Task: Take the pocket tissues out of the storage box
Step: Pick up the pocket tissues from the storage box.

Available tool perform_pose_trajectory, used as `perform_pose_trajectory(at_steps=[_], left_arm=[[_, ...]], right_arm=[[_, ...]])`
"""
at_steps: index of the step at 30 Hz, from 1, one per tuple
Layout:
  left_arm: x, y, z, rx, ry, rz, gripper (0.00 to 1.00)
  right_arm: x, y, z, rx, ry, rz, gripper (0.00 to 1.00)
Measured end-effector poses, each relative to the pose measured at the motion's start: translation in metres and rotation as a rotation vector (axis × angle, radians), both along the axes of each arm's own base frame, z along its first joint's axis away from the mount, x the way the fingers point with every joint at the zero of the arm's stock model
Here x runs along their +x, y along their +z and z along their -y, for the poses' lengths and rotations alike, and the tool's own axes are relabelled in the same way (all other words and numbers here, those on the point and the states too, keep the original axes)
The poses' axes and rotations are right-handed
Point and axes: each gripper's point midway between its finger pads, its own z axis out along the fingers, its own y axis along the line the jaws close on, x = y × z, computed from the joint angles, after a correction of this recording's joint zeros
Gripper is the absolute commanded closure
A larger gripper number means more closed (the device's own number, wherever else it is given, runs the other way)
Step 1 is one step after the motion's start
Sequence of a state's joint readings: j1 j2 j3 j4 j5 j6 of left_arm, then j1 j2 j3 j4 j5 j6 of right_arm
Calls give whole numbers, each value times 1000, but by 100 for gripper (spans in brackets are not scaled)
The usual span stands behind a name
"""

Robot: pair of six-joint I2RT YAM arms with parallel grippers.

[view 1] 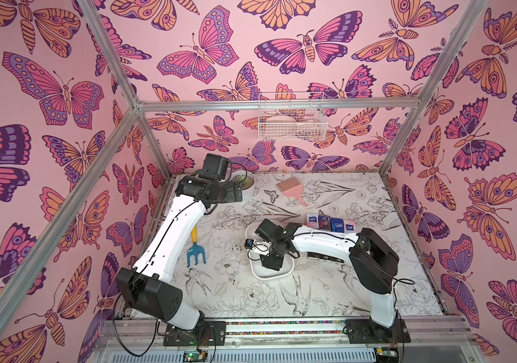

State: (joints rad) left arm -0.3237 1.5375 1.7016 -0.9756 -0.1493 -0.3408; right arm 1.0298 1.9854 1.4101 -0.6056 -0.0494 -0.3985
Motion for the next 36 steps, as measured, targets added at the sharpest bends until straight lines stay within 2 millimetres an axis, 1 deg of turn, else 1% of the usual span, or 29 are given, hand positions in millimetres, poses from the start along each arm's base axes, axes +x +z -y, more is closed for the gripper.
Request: perform_pose_trajectory(at_steps=[3,6,8,11,19,21,23,26,28,30,32,34,35,36], left_arm=[[0,0,-1,0,2,-1,0],[0,0,-1,1,3,-2,0],[0,0,-1,1,3,-2,0],[0,0,-1,1,3,-2,0],[0,0,-2,1,4,-3,0],[0,0,-2,1,4,-3,0],[-1,0,-2,1,4,-3,0],[-1,0,-2,2,4,-6,0],[-2,-1,-2,4,4,-10,0],[-2,-1,-2,4,4,-11,0],[-3,-1,-2,5,4,-13,0],[-3,-1,-2,5,3,-14,0],[-3,-1,-2,4,3,-14,0],[-3,-1,-2,3,2,-14,0]], right_arm=[[1,-8,0,-15,16,5,36],[6,-9,-2,-18,17,26,41],[11,-10,-5,-18,12,46,46],[18,-16,-9,-21,2,69,59],[27,-11,-14,18,-71,79,82],[29,-6,-16,42,-96,67,85],[30,3,-17,76,-121,51,86],[35,27,-16,153,-175,24,84],[40,47,-12,218,-230,-1,84],[48,68,0,287,-314,-29,84],[61,88,25,355,-440,-53,84],[76,102,64,407,-608,-72,85],[81,106,85,420,-692,-76,85],[88,109,111,424,-796,-71,86]])
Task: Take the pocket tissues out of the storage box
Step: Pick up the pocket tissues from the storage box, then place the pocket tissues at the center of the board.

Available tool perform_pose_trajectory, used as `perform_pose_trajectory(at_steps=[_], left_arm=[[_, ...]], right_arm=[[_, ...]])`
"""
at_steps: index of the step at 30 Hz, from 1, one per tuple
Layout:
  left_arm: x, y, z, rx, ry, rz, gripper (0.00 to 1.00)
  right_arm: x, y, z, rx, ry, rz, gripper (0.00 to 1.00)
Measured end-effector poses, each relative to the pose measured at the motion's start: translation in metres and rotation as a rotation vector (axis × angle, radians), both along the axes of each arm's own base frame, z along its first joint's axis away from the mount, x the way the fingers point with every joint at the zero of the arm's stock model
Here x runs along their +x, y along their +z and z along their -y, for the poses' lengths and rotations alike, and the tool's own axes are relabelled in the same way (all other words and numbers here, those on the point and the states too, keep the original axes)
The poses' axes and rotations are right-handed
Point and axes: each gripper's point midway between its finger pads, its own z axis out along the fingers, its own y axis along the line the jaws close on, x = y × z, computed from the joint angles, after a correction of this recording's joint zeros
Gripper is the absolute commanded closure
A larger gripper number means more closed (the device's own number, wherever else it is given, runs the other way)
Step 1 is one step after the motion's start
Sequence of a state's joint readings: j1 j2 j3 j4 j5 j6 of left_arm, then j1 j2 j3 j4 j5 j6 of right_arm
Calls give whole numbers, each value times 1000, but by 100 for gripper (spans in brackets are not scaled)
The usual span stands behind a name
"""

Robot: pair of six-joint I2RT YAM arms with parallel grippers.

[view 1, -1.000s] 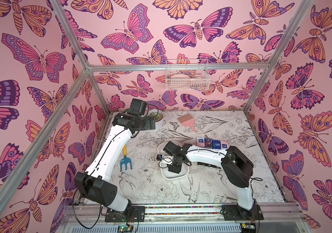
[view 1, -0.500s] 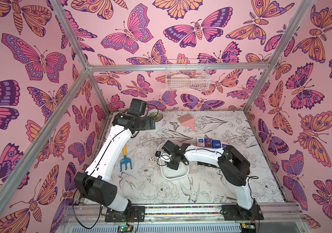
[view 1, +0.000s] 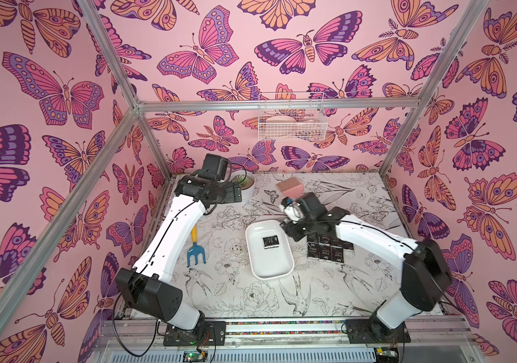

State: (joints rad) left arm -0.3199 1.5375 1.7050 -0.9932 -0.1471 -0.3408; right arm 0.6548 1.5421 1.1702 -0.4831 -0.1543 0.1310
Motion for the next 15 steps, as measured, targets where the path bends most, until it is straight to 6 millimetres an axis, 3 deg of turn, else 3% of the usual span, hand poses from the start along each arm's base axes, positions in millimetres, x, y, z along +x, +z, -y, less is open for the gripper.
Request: perform_pose_trajectory(at_steps=[4,6,9,12,15], left_arm=[[0,1,3,-13,-10,-2,0],[0,4,5,-23,-16,4,0],[1,10,7,-35,-23,17,0],[2,16,10,-47,-30,31,0],[6,22,15,-57,-41,44,0]], right_arm=[[6,-2,92,-23,-338,-54,85],[-1,-13,146,-75,-518,-77,85],[-21,-36,208,-182,-719,-110,84],[-47,-64,241,-293,-820,-175,82],[-61,-82,252,-361,-862,-239,82]])
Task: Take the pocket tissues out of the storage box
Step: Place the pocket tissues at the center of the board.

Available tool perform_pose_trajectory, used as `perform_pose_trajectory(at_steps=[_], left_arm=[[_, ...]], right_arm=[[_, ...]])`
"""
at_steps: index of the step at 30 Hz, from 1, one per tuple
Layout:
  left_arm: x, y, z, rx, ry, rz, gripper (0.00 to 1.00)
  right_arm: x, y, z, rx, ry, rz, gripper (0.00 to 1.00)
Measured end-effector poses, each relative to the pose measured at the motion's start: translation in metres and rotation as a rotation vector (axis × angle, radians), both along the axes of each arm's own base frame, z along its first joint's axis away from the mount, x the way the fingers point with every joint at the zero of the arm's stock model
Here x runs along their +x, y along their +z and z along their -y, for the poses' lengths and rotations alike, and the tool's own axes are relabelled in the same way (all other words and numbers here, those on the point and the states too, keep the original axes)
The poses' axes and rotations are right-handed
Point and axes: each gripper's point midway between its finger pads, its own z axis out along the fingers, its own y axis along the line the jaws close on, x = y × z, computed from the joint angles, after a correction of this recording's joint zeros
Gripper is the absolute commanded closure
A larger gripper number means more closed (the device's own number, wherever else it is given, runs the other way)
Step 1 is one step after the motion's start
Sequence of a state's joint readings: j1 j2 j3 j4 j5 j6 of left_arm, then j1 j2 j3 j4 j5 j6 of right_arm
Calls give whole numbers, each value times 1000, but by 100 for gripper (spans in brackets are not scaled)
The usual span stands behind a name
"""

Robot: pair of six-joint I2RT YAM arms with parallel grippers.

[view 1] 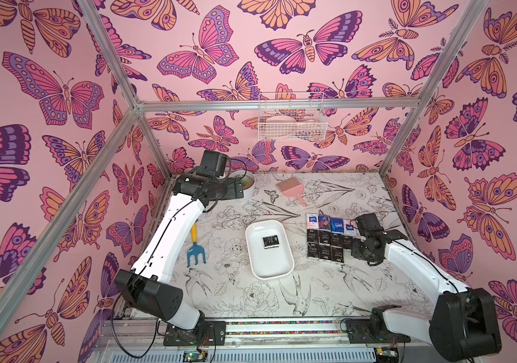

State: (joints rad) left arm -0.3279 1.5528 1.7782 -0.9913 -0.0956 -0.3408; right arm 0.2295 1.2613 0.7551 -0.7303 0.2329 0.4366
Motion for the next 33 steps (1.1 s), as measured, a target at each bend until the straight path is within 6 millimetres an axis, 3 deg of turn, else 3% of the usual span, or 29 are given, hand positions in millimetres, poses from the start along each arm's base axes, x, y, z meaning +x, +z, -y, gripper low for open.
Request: perform_pose_trajectory(at_steps=[12,15,20,27,33], left_arm=[[7,0,14,-9,-29,0,0],[7,2,14,-10,-29,3,0],[8,6,14,-15,-30,14,0],[8,7,14,-16,-30,16,0],[8,7,16,-16,-35,16,0]], right_arm=[[-11,-35,3,-33,-33,-157,68],[-14,-40,2,-33,-28,-188,59],[-8,-31,-4,3,-20,-162,51],[5,0,-18,94,-3,-44,50],[6,-2,-19,96,-3,-52,50]])
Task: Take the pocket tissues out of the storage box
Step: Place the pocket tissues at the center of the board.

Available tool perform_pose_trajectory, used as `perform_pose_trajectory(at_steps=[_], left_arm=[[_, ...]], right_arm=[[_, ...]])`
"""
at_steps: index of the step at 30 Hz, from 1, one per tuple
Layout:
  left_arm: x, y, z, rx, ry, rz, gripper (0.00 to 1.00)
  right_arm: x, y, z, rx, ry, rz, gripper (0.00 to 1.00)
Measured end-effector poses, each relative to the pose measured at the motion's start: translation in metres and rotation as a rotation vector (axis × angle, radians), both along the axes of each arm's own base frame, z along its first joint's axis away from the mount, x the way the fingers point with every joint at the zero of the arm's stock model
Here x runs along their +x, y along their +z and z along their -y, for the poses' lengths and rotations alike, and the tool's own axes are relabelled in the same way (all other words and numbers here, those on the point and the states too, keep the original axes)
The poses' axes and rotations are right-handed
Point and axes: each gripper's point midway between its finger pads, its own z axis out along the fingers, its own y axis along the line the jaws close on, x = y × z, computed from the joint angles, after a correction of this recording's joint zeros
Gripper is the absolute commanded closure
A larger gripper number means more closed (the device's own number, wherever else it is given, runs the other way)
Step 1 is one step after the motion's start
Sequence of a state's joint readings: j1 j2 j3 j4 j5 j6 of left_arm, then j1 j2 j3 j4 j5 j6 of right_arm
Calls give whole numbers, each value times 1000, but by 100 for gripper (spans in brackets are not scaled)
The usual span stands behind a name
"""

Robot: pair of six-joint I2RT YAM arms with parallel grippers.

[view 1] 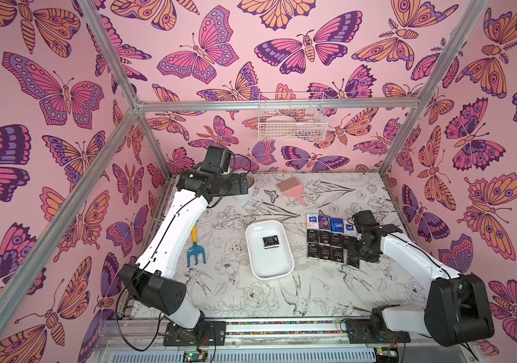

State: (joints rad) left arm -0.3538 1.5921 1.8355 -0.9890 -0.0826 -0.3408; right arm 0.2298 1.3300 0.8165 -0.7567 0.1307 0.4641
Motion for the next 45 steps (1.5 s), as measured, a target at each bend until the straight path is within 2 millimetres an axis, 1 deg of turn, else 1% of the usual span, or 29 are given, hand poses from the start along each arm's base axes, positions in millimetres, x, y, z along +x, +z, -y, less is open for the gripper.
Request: perform_pose_trajectory(at_steps=[5,9,13,15,26,32,36,38,41,43,45], left_arm=[[0,0,1,0,-2,0,0],[0,0,0,2,0,0,0],[0,0,0,5,2,-1,0],[-1,-1,-1,8,4,-2,0],[-1,-1,-2,13,8,-3,0],[-1,-1,-2,13,8,-3,0],[-1,-1,-2,13,9,-3,0],[-1,-1,-3,15,10,-2,0],[-1,-1,-3,15,11,-2,0],[-1,-1,-3,16,11,-2,0],[-1,-1,-2,16,10,-2,0]], right_arm=[[1,-4,6,-28,-26,-3,50],[-1,-18,11,-29,-63,-16,59],[-6,-32,13,-19,-80,-42,65],[-4,-35,11,-3,-82,-46,66],[7,-37,4,30,-74,-26,67],[9,-35,3,32,-69,-19,65],[9,-25,2,45,-63,1,65],[11,-13,0,57,-57,28,64],[22,12,-6,83,-29,93,60],[31,31,-18,102,11,139,57],[40,50,-43,133,90,185,55]])
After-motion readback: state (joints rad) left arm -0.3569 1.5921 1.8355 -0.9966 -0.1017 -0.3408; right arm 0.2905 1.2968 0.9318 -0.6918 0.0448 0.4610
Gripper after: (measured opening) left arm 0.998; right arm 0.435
